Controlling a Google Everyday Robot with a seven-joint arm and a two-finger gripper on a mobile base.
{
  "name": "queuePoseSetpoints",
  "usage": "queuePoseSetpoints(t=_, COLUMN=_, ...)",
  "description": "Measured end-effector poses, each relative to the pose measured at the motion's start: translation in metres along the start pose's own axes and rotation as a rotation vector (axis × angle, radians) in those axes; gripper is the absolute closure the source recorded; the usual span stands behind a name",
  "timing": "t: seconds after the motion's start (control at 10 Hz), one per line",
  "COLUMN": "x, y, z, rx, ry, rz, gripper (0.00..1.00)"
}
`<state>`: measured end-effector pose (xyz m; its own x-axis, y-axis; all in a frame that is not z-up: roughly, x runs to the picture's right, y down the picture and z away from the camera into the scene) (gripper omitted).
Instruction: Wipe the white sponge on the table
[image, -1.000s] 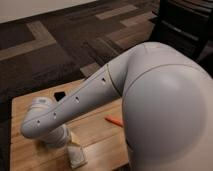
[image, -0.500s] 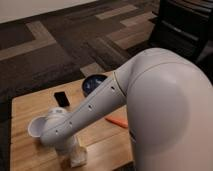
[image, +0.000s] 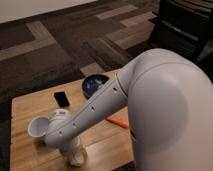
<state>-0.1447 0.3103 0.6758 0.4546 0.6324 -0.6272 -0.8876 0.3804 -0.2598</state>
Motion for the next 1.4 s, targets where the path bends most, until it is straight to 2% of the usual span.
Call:
queuePoseSetpoints(t=0.1, x=-0.003, y=0.0, z=-0.007, rx=0.014, ry=-0.001, rz=-0.002, gripper=0.97)
queuePoseSetpoints(t=0.2, x=-0.007, y=-0.001, z=-0.013, rx=0.032, ry=0.001, rz=-0.002, gripper=1.0)
queuePoseSetpoints(t=0.6, x=-0.015, y=-0.028, z=-0.005, rx=0.063, ry=0.036, rz=0.051, gripper=1.0)
queuePoseSetpoints(t=0.8, x=-0.016, y=-0.051, z=-0.001, rx=0.083, ry=0.046, rz=0.092, gripper=1.0)
queuePoseSetpoints(t=1.0, x=-0.003, y=-0.08, z=0.004, rx=0.106, ry=0.066, rz=0.144, gripper=1.0)
queuePoseSetpoints(t=1.2, x=0.032, y=-0.107, z=0.012, rx=0.113, ry=0.112, rz=0.234, gripper=1.0)
queuePoseSetpoints(t=1.4, x=0.062, y=-0.111, z=0.017, rx=0.106, ry=0.148, rz=0.279, gripper=1.0)
